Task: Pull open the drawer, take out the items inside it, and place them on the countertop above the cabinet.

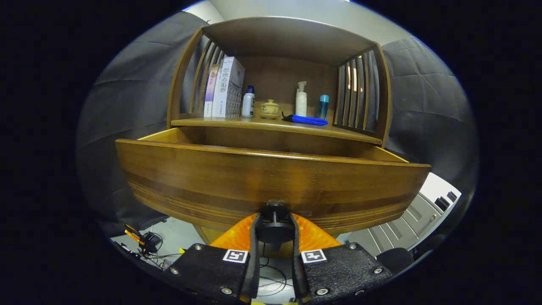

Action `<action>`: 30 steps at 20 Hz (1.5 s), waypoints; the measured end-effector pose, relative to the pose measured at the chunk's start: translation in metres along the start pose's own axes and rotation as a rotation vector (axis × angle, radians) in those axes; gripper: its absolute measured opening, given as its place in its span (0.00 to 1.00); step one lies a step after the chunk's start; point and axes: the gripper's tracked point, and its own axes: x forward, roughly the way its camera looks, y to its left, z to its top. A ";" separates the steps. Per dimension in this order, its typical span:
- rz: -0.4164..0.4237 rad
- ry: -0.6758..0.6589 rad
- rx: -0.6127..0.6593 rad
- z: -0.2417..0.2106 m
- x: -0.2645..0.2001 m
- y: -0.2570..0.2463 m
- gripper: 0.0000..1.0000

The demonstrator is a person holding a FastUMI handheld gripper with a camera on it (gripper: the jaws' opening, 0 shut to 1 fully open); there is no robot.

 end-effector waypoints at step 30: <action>0.088 -0.196 0.021 0.163 -0.053 0.021 0.97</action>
